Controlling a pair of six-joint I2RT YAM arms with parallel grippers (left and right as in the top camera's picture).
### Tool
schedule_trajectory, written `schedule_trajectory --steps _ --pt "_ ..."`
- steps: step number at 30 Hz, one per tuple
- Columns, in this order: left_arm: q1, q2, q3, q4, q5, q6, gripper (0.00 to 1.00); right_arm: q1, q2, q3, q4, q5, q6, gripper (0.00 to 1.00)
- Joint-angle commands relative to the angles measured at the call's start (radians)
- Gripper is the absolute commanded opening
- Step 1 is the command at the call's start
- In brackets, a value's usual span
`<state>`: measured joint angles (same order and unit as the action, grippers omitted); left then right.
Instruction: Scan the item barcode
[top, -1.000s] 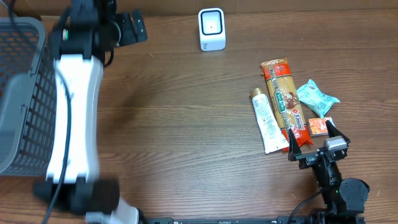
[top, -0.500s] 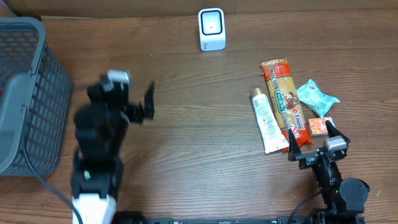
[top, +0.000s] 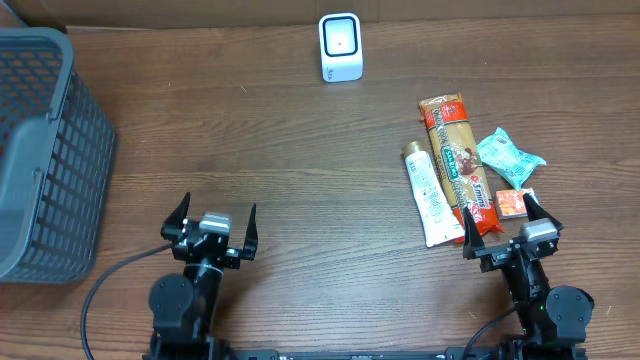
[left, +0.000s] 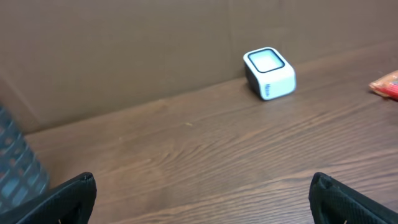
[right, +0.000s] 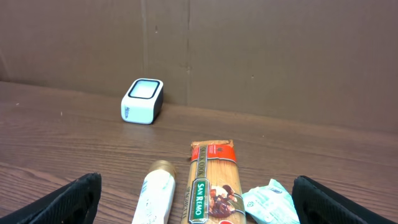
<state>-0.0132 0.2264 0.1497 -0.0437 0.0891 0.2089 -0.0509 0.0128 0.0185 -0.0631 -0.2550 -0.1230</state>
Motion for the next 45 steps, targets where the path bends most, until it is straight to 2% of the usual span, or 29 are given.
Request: schedule_trajectory --steps 1,5,10,45 --pt "-0.006 -0.082 -0.078 0.004 -0.08 -0.091 1.0 0.005 -0.01 -0.01 0.006 0.002 0.01 1.0" --pt "-0.006 -0.158 -0.147 -0.019 -0.085 -0.132 1.0 0.005 -0.01 -0.01 0.006 0.002 0.011 1.0" --pt "-0.007 -0.224 -0.145 -0.031 -0.082 -0.135 1.0 0.005 -0.01 -0.01 0.006 0.002 0.01 1.0" --pt "-0.007 -0.222 -0.145 -0.034 -0.081 -0.135 1.0 0.005 -0.01 -0.01 0.006 0.002 0.01 1.0"
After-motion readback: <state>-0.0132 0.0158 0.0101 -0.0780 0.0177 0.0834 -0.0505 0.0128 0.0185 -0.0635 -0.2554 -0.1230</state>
